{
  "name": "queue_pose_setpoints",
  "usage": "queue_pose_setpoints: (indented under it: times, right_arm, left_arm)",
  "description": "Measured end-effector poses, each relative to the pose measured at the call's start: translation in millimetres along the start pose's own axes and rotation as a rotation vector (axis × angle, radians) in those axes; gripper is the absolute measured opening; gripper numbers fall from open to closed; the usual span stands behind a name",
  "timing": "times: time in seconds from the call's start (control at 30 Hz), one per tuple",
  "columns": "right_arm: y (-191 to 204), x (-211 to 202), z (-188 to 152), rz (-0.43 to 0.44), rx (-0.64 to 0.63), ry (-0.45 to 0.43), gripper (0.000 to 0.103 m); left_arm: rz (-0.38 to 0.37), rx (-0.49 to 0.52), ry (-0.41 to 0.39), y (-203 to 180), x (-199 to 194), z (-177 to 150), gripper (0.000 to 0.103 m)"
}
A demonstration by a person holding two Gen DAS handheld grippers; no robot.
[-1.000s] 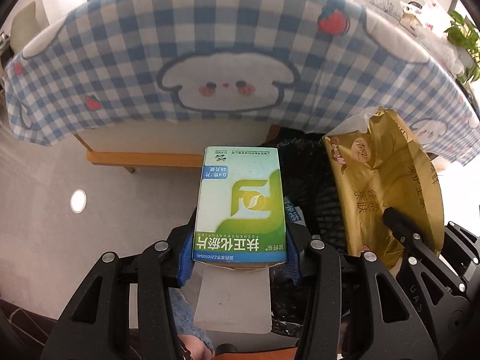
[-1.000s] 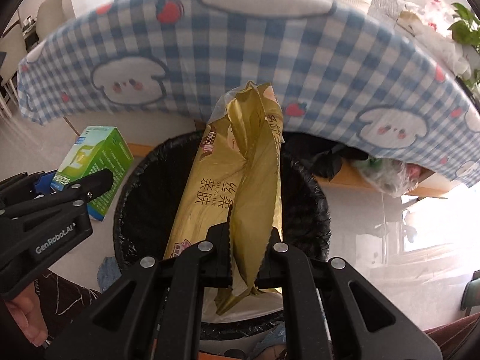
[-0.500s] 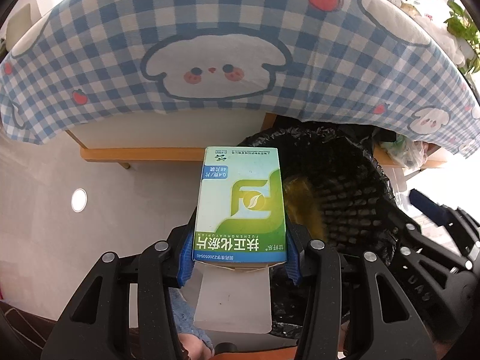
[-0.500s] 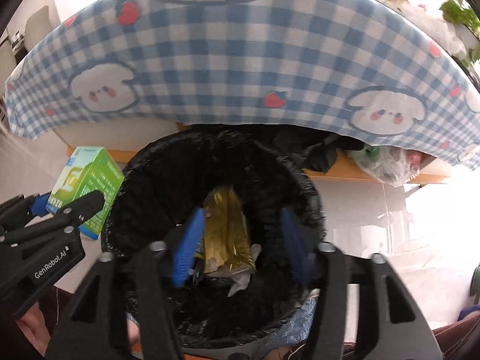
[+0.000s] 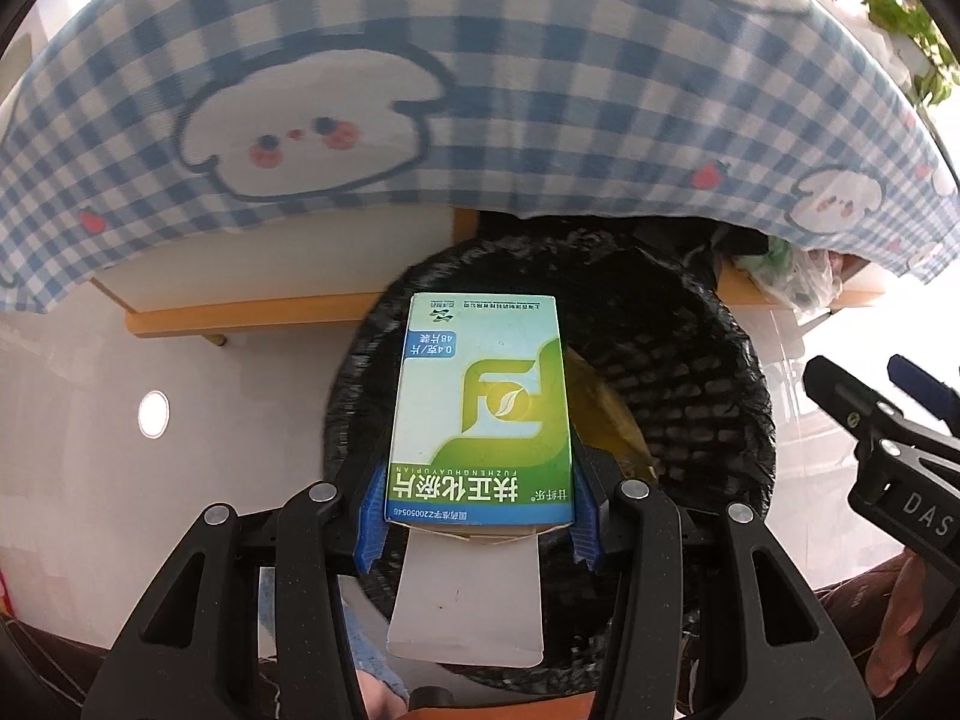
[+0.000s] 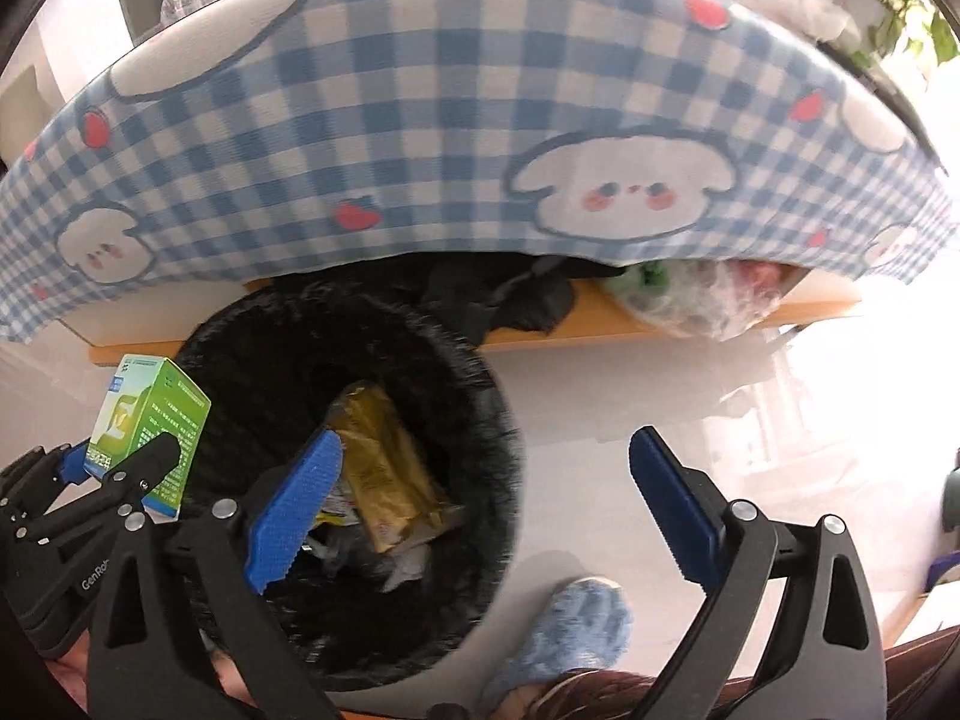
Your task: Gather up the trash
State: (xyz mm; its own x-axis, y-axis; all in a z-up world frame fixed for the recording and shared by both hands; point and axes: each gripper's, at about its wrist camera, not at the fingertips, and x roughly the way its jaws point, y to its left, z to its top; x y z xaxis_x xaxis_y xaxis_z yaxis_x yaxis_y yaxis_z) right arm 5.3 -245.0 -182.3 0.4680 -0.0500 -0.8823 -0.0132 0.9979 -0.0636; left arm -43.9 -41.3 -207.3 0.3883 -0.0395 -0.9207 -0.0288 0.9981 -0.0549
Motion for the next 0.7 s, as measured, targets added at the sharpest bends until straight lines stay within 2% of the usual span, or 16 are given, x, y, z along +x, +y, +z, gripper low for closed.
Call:
queue_pose_setpoints:
  times: [0.27,0.37,0.43,0.57,0.63,0.7]
  right_arm:
    - [-22.3,-8.2,4.9,-0.030,0.032,-0.019,0.093]
    - [-24.3,-11.1,7.0,-0.038,0.035,-0.020,0.093]
    - [-24.6,-15.0,9.9,-0.034,0.037,-0.026,0.093]
    - [-22.8,-31.4,17.2,-0.029,0.036,-0.062,0.093]
    - [-21.3,-43.1,22.4,-0.016,0.034,-0.084,0.093]
    - [-20.3,-57.2,27.2,-0.001,0.037,-0.107,0.093]
  left_arm:
    - [-0.017,0.037,0.018,-24.3,11.8,3.4,0.048]
    - [0.002,0.055,0.011,-28.8,8.5,4.8,0.051]
    - [0.021,0.056,-0.012,-28.0,1.1,7.6,0.063]
    - [0.037,0.021,-0.048,-17.6,-20.9,16.8,0.073]
    - [0.072,0.011,-0.062,-10.7,-35.3,22.1,0.082]
    - [0.052,0.004,-0.097,-7.2,-54.0,27.3,0.088]
